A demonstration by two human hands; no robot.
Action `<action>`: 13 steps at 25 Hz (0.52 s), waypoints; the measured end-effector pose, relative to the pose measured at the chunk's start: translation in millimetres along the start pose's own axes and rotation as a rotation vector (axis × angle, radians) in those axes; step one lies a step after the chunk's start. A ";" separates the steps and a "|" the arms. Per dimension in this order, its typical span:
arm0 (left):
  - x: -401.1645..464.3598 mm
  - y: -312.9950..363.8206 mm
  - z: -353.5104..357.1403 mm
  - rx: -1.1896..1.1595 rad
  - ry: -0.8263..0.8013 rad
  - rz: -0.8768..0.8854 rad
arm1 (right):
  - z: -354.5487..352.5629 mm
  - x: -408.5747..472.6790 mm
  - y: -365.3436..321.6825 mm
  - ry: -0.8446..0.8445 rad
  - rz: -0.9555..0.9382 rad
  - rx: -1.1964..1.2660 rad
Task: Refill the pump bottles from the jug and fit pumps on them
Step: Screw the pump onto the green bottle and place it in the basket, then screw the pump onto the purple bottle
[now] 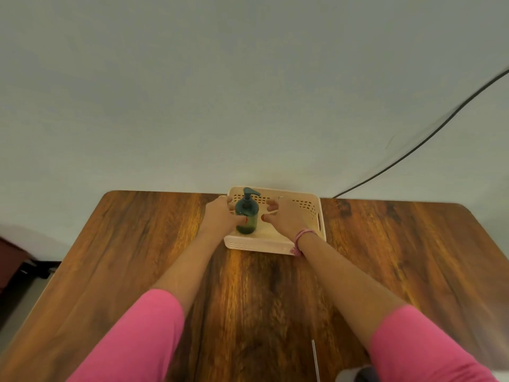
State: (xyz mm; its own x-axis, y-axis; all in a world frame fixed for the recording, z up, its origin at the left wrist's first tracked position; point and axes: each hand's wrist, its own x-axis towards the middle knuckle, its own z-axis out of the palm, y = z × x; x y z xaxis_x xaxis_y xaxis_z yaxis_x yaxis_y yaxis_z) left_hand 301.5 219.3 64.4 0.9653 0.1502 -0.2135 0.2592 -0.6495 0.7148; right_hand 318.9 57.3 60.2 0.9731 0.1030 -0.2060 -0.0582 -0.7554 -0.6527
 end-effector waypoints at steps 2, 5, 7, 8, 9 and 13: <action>-22.6 8.7 -8.5 -0.048 0.003 0.037 | -15.2 -20.3 -1.6 0.060 -0.016 0.090; -65.8 19.1 -12.7 -0.090 0.028 0.099 | -38.8 -61.9 2.0 0.122 -0.054 0.191; -97.8 22.2 -7.6 -0.121 0.021 0.114 | -55.6 -93.7 7.9 0.145 -0.081 0.210; -113.7 23.8 -3.0 -0.139 0.009 0.116 | -63.6 -109.8 12.6 0.159 -0.093 0.208; -131.5 25.3 3.4 -0.152 -0.006 0.117 | -71.4 -128.3 19.3 0.175 -0.101 0.202; -192.1 26.0 33.9 -0.150 -0.065 0.126 | -93.7 -198.2 55.1 0.225 -0.136 0.194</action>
State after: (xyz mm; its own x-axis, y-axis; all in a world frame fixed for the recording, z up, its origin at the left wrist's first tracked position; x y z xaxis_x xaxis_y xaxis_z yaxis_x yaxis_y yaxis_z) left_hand 121.7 148.3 101.4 0.9875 0.0230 -0.1559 0.1434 -0.5411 0.8287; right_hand 143.7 -65.4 133.4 0.9985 0.0324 0.0444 0.0549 -0.6046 -0.7946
